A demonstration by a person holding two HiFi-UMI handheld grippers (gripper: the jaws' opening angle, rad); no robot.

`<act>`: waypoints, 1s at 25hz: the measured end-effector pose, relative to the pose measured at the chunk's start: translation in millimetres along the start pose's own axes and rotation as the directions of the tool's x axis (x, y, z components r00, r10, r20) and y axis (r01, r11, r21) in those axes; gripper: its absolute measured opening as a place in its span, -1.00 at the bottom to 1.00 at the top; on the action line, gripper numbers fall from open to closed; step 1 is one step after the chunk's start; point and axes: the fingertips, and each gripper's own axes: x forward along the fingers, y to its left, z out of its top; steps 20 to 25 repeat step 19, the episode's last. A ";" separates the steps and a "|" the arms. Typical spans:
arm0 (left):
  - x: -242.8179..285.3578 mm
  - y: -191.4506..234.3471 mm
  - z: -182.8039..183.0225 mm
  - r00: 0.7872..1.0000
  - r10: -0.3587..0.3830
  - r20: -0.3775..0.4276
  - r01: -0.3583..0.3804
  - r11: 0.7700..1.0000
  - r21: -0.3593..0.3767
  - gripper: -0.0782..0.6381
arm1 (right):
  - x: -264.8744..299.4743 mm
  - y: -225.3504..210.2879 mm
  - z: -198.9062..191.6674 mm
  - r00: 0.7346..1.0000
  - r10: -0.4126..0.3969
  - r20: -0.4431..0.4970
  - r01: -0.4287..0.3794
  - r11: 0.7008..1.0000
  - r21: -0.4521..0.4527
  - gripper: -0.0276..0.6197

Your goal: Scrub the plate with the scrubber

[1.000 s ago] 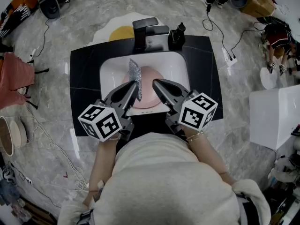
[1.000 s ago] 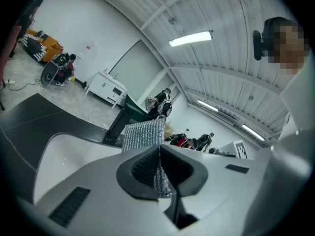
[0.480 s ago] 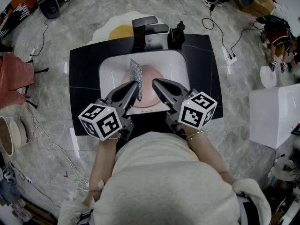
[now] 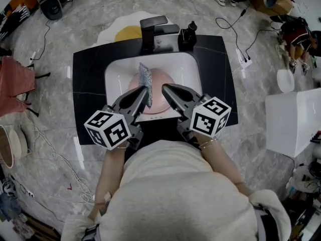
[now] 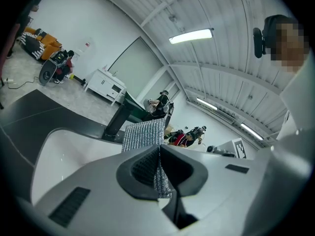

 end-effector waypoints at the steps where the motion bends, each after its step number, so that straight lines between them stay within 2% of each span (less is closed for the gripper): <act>1: 0.2 0.1 -0.3 1.000 -0.001 -0.001 0.001 1.000 0.000 -0.69 | 0.7 0.0 -0.8 1.000 0.002 -0.001 -0.002 1.000 0.000 -0.90; 10: 2.1 0.1 -7.3 0.999 -0.012 -0.034 0.012 1.000 0.008 -0.69 | 4.3 3.4 -6.4 1.000 0.012 -0.021 -0.012 1.000 -0.001 -0.90; 25: 2.4 -3.7 -9.4 0.999 -0.029 -0.034 0.029 1.000 0.008 -0.69 | 1.7 0.5 -10.5 0.999 -0.004 -0.036 0.004 1.000 0.000 -0.90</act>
